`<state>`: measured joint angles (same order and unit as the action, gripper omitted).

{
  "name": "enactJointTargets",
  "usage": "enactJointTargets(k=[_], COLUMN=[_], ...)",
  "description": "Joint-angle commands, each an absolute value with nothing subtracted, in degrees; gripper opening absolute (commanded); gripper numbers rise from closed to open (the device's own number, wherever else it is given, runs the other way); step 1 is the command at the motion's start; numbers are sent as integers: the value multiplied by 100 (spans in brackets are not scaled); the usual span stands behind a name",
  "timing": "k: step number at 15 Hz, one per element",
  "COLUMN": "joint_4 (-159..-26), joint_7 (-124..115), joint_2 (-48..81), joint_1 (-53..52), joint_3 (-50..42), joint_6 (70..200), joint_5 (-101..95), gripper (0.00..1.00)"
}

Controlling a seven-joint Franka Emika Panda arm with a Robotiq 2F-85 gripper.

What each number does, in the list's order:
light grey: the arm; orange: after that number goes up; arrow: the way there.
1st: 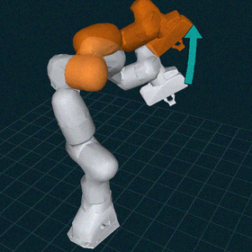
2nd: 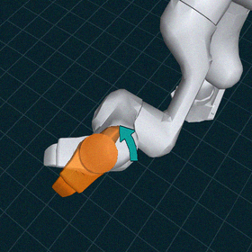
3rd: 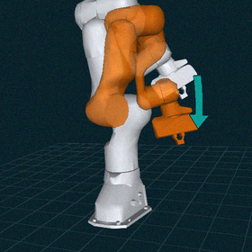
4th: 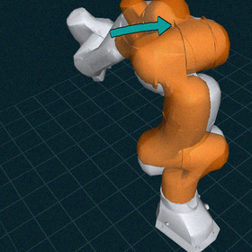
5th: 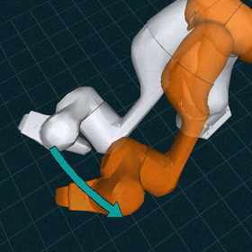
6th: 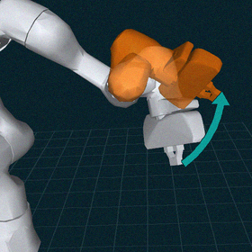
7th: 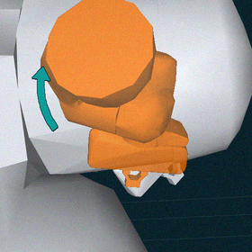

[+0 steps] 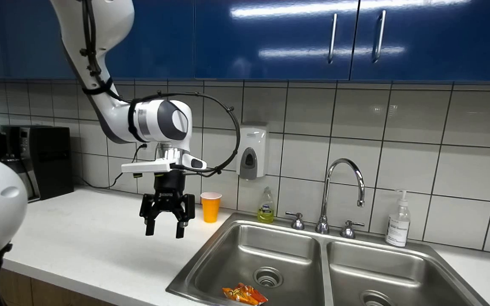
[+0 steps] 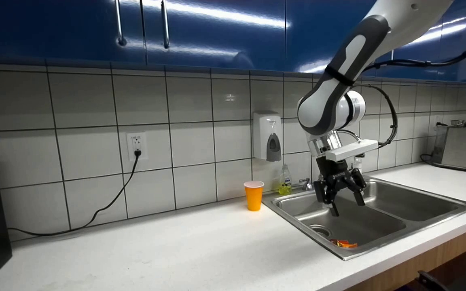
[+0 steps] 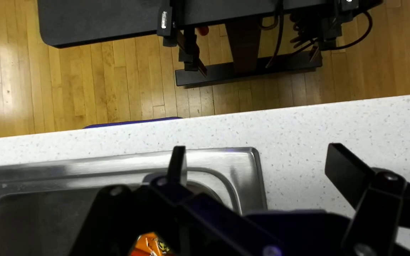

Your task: Put the orange packet in the left sink

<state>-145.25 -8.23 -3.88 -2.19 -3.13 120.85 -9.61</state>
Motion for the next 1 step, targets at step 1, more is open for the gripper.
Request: enactJointTargets(k=[1], joint_4=[-14521], joint_7=[-817], joint_2=[-386], joint_1=[-105], joint_3=[-198], joint_6=[12078], joint_5=[-950], gripper=[100])
